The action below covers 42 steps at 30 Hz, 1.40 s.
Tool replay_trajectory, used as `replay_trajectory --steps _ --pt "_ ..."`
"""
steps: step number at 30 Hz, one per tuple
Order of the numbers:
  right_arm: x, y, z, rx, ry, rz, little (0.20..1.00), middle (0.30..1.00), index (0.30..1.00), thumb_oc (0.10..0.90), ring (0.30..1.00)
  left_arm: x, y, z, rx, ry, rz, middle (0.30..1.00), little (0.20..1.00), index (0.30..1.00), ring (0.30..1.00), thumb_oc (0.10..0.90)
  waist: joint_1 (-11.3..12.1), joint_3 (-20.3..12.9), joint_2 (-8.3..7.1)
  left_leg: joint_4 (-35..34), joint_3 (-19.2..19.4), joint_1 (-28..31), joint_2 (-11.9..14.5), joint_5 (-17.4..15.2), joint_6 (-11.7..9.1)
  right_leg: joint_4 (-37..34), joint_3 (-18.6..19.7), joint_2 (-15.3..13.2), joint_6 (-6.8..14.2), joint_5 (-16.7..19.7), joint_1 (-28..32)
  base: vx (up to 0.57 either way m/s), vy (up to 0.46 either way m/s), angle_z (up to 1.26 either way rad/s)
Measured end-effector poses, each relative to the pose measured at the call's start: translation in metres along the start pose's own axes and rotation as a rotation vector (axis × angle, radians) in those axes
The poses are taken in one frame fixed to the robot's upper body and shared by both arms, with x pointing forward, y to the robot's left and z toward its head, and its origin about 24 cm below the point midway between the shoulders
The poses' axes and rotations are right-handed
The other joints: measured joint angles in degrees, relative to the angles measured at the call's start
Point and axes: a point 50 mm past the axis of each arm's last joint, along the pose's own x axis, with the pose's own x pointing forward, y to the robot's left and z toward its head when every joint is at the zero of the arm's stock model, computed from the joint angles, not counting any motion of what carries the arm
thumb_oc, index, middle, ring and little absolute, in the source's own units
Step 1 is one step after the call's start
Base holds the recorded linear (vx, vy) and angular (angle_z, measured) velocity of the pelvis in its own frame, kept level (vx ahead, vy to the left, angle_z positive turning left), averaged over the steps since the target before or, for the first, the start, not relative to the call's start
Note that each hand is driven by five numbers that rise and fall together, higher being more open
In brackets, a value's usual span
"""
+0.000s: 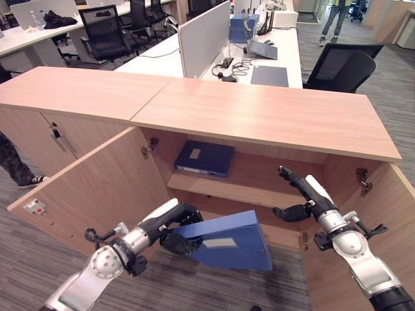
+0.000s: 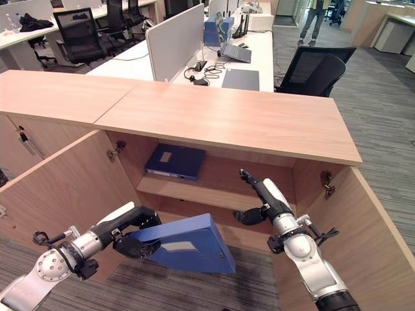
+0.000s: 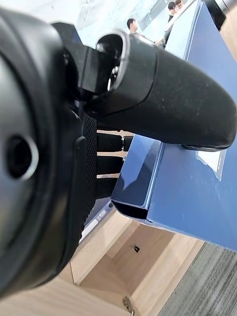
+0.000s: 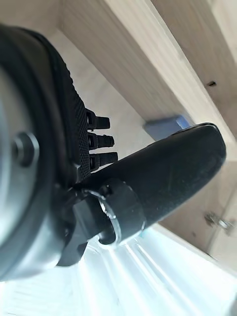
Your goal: Put the empty folder in the office cabinet
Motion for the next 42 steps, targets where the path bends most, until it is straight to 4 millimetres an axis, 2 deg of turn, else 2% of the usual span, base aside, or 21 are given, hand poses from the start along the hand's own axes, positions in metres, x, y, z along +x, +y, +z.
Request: replay_trajectory --steps 4,10,14,21,28,31,35,42 --pt "-0.004 -0.007 0.003 0.007 -0.020 0.019 0.900 0.900 0.900 0.800 0.900 -0.007 0.007 -0.005 0.047 0.034 0.030 0.300 0.300 0.300 0.300 0.400 0.0 0.1 -0.48 0.0 0.0 0.0 0.0 0.0 0.0 0.0 0.0 0.0 0.0 0.0 0.0 0.00 0.000 0.00" --pt "-0.019 -0.044 -0.006 -0.048 0.028 -0.054 0.900 0.900 0.900 0.800 0.900 -0.016 0.025 -0.023 0.102 0.123 0.133 0.300 0.300 0.300 0.300 0.400 -0.2 0.1 -0.73 0.0 0.0 0.0 -0.2 -0.1 0.1 0.0 0.0 -0.2 0.1 0.0 -0.1 0.00 0.000 0.00" --pt "-0.023 -0.051 -0.007 -0.089 0.045 -0.030 0.900 0.900 0.900 0.800 0.900 -0.018 0.029 -0.024 0.112 0.134 0.166 0.300 0.300 0.300 0.300 0.400 -1.0 0.0 -1.30 0.0 0.2 0.0 -0.1 -0.2 0.0 0.0 0.2 -0.2 0.0 0.0 -0.1 0.00 -0.001 -0.01" --pt "-0.031 -0.047 -0.015 -0.106 0.092 0.062 0.900 0.900 0.900 0.800 0.900 -0.017 0.029 -0.024 0.142 0.139 0.191 0.300 0.300 0.300 0.300 0.400 -1.5 0.0 -1.36 0.2 0.5 0.0 -0.1 -0.2 0.1 0.0 0.5 0.0 0.0 0.0 -0.2 0.00 -0.002 -0.01" --pt "-0.032 -0.044 -0.016 -0.104 0.098 0.112 0.900 0.900 0.900 0.800 0.900 -0.016 0.028 -0.033 0.134 0.171 0.262 0.300 0.300 0.300 0.300 0.400 -1.5 0.0 -1.49 0.2 0.8 0.0 0.0 -0.2 0.0 0.0 0.9 0.0 0.0 0.0 -0.4 0.00 -0.004 -0.02" --pt "-0.028 -0.034 -0.015 -0.097 0.086 0.152 0.900 0.900 0.900 0.800 0.900 -0.010 0.028 -0.029 0.098 0.141 0.306 0.300 0.300 0.300 0.300 0.400 -1.4 -0.1 -1.64 0.2 0.8 0.0 0.0 -0.2 0.0 0.0 0.9 0.0 0.0 0.0 -0.4 0.00 0.000 0.00" --pt "-0.022 -0.020 -0.014 -0.058 0.071 0.182 0.900 0.900 0.900 0.800 0.900 -0.008 0.026 -0.023 -0.032 0.077 0.323 0.300 0.300 0.300 0.300 0.400 -1.4 -0.1 -1.75 0.2 0.8 0.1 -0.1 -0.2 0.0 0.0 0.9 0.0 0.0 0.1 -0.3 0.00 0.000 0.00" --pt "-0.013 0.000 -0.009 -0.012 0.035 0.236 0.900 0.900 0.900 0.800 0.900 -0.004 0.033 -0.001 -0.147 -0.066 0.328 0.300 0.300 0.300 0.300 0.400 -1.3 -0.1 -1.93 0.2 0.7 0.2 -0.1 -0.2 0.1 0.0 0.8 0.0 -0.5 0.4 -0.1 0.00 0.000 0.00"
